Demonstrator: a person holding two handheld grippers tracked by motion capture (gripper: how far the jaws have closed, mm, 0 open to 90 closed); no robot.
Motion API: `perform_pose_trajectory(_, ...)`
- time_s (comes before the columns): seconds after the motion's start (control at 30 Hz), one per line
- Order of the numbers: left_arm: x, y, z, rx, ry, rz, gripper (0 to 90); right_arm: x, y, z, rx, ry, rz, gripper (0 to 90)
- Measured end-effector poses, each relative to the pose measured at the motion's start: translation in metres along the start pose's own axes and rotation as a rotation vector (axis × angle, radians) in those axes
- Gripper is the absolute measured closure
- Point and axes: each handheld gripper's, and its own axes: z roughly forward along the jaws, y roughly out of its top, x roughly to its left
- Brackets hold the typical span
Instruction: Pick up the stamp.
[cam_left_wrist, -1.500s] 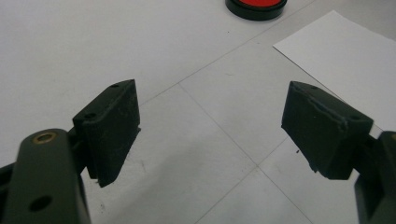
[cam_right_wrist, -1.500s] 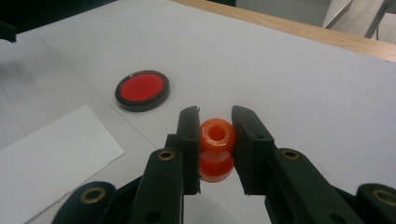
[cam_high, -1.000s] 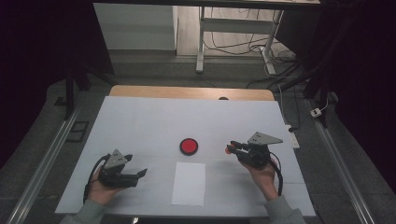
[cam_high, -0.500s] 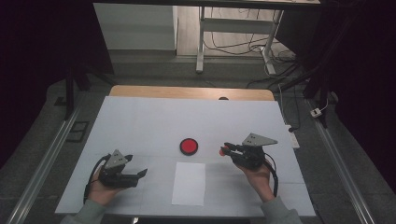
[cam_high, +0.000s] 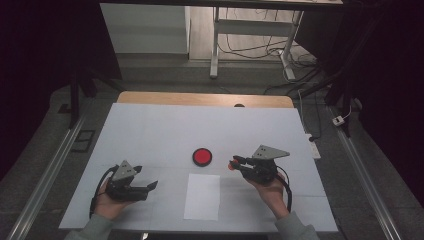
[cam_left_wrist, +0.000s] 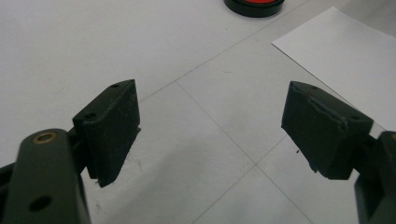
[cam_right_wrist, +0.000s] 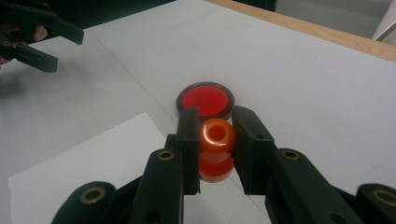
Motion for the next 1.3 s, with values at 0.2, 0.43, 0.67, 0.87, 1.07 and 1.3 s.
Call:
perform_pose_trajectory(0.2,0.000,0.000,0.000,0.000,-0.001,0.000,20.0,0.005,0.001,0.003,-0.001,0.014,-0.008,72.9)
perform_pose_trajectory(0.43,0.000,0.000,0.001,-0.004,-0.005,-0.010,20.0,0.012,0.002,0.008,-0.003,0.032,-0.012,72.9)
perform_pose_trajectory(0.67,0.001,0.000,0.003,-0.005,-0.017,-0.010,19.9,0.017,0.003,0.014,-0.005,0.055,-0.004,72.9)
perform_pose_trajectory(0.87,0.002,0.001,0.004,-0.007,-0.019,-0.007,20.0,0.027,0.002,0.022,0.007,0.080,-0.014,72.9)
perform_pose_trajectory(1.07,0.001,0.001,0.005,-0.001,-0.019,-0.004,20.0,0.032,0.003,0.026,0.003,0.099,-0.019,72.9)
perform_pose_trajectory(1.3,-0.001,0.001,0.006,0.000,-0.015,0.001,20.0,0.039,0.001,0.031,-0.002,0.117,-0.018,72.9)
